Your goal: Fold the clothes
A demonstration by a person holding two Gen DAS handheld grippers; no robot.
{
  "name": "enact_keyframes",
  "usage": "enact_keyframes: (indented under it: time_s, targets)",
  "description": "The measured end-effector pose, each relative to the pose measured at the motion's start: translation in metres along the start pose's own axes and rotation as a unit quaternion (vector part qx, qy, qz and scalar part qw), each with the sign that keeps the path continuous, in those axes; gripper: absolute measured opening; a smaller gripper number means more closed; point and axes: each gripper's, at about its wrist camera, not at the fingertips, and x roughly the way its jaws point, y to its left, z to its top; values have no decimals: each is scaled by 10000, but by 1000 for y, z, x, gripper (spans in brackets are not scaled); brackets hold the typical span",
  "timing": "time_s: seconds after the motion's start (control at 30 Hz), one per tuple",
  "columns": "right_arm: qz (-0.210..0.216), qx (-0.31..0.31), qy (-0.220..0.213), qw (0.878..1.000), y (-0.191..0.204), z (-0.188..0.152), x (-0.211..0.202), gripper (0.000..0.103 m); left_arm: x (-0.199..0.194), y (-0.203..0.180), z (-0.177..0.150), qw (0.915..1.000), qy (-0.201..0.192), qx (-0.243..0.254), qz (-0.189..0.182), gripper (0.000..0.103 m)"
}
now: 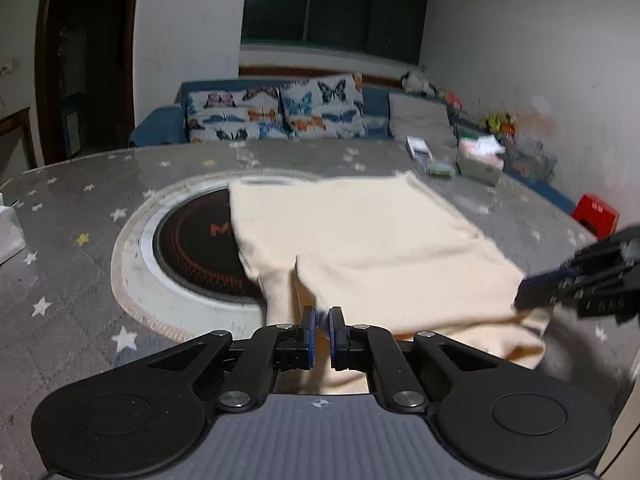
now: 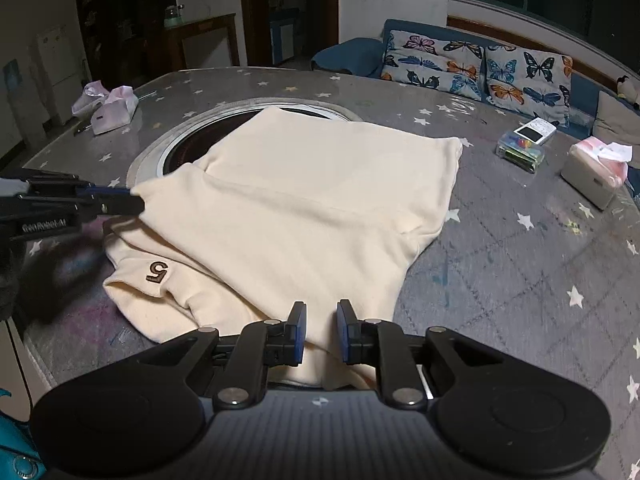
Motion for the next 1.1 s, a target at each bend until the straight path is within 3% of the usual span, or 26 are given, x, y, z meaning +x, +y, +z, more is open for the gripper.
enact_keyframes:
  time_s: [0.13, 0.37, 0.67, 1.1]
  targets:
    - [-57, -117, -152, 9998, -2, 11, -7, 16, -3, 4, 5, 10000, 38, -52, -16, 14]
    - [-183, -76, -332, 9993, -14, 31, 8, 16, 1, 0, 32, 9996, -228, -82, -133, 13]
    - [-215, -20, -187, 9996, -22, 33, 37, 16, 60, -6, 35, 9994, 298, 54, -171, 13]
    - [-33, -338, -98, 9994, -6, 10, 12, 17, 24, -7, 15, 9982, 306, 453, -239, 14]
